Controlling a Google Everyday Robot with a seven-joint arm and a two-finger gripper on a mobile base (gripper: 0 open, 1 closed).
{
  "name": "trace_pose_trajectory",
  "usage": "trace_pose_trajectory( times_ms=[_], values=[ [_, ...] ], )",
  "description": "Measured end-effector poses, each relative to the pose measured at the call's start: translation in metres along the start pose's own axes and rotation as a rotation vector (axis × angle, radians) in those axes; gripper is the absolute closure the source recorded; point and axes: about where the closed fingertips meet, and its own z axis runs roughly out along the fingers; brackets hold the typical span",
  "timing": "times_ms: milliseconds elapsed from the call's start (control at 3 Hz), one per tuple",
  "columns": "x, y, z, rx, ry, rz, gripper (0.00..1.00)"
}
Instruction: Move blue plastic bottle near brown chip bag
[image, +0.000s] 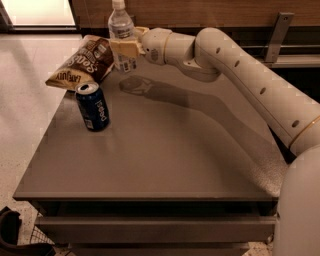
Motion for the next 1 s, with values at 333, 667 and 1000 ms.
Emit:
trace_pose_trajectory(
  times_ms=[333, 667, 1000],
  values=[
    [0.01, -0.012, -0.002, 0.05, 0.004, 0.015, 1.0],
    [0.024, -0.029, 0.001, 0.094, 0.01, 0.04, 1.0],
    [0.038, -0.043, 0.003, 0.127, 0.022, 0.061, 1.0]
  ],
)
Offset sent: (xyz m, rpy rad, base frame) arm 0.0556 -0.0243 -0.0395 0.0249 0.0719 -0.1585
